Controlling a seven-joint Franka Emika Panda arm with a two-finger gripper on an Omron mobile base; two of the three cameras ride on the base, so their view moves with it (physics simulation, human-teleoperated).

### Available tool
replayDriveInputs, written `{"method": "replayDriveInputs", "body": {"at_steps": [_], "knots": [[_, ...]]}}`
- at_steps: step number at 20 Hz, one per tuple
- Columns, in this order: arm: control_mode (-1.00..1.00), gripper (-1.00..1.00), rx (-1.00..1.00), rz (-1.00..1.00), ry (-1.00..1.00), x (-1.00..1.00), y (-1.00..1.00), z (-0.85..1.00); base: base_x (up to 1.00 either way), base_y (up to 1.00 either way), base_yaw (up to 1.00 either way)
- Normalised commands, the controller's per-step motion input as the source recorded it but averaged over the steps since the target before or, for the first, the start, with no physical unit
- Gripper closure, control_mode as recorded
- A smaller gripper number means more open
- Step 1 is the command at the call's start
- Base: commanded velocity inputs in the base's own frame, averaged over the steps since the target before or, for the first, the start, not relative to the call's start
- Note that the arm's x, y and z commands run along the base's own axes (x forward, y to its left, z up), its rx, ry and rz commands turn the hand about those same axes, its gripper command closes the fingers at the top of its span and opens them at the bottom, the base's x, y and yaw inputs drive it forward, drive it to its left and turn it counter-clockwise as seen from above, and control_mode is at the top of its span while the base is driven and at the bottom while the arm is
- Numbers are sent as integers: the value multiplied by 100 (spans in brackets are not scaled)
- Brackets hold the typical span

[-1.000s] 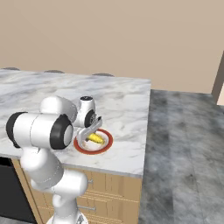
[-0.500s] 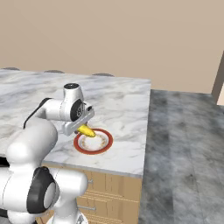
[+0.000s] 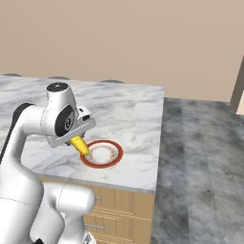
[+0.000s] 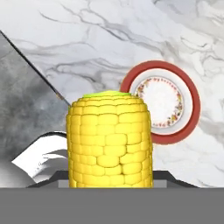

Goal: Place the corn on the bottom rack of the oven.

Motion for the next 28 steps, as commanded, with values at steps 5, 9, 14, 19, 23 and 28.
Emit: {"method": "replayDriveInputs", "body": {"at_steps": [5,9,14,19,23,28], "knots": [[-100,100,-2,-7,-8,-69,0,40,0,0,0],[-100,100,0,0,0,0,0,0,0,0,0],[100,100,3,-5,-3,-18,-14,0,-31,-32,-11],[100,100,0,0,0,0,0,0,-18,-100,-20],[100,100,0,0,0,0,0,0,14,-100,-7],[100,100,0,0,0,0,0,0,38,-100,2]]}}
